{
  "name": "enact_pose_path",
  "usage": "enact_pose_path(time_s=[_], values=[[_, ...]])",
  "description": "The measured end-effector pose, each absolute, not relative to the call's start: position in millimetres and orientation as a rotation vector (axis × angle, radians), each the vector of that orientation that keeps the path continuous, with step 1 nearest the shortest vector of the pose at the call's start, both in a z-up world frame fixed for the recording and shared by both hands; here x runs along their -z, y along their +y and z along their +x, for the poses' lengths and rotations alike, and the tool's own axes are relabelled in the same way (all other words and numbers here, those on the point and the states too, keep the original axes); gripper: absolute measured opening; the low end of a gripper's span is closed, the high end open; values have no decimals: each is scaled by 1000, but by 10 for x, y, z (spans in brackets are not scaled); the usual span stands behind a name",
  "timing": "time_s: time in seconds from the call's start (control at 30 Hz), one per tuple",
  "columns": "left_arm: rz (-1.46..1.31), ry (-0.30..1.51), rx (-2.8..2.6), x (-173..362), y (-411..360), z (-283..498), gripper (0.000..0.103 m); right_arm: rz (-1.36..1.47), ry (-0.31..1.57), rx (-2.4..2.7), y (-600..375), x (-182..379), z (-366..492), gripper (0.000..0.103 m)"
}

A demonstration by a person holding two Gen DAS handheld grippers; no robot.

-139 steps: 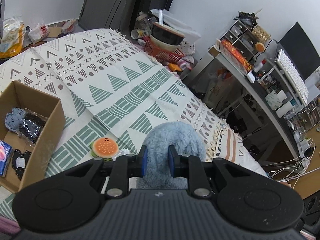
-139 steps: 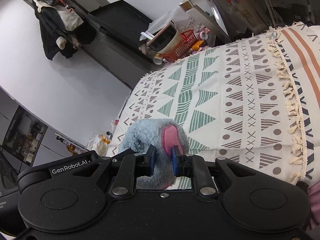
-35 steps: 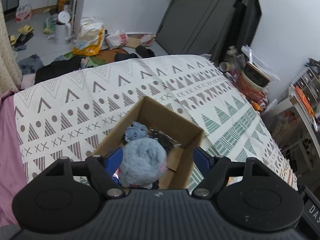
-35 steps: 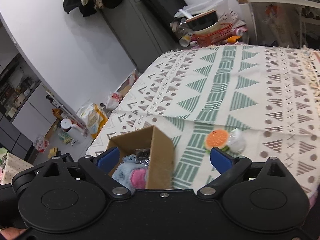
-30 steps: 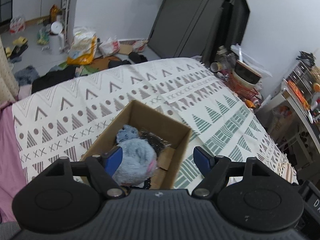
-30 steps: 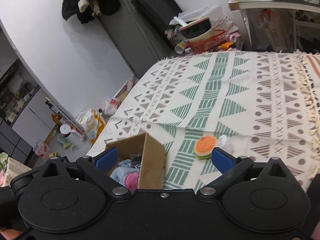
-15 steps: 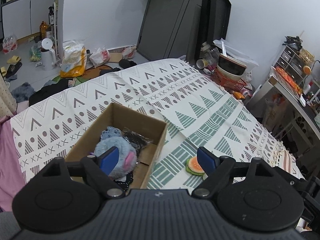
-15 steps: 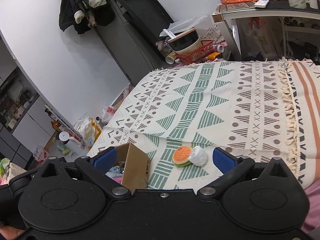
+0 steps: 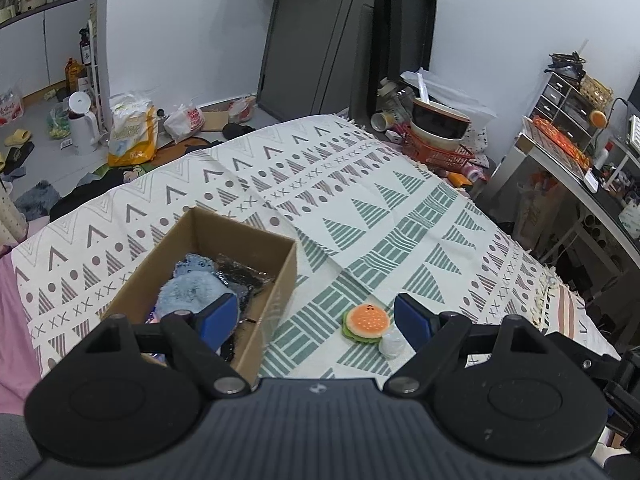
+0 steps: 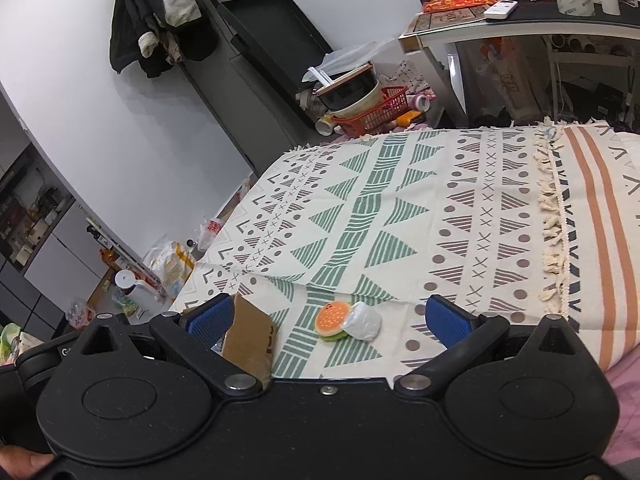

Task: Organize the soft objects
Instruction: 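Move the left tool to the orange burger plush while the right tool reaches the white wrapped item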

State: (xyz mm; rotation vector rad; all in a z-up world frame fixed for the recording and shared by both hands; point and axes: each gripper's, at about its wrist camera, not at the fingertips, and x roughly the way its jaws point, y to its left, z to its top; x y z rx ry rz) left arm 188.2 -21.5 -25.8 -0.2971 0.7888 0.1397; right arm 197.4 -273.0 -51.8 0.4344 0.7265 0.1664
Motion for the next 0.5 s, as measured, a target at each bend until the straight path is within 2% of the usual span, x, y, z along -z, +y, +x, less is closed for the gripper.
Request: enact_pose_path(time_s=[0.5], values=[[-272,830,-84,403,-479,2065,84,483,791,-154,-2995,706,2237,103]])
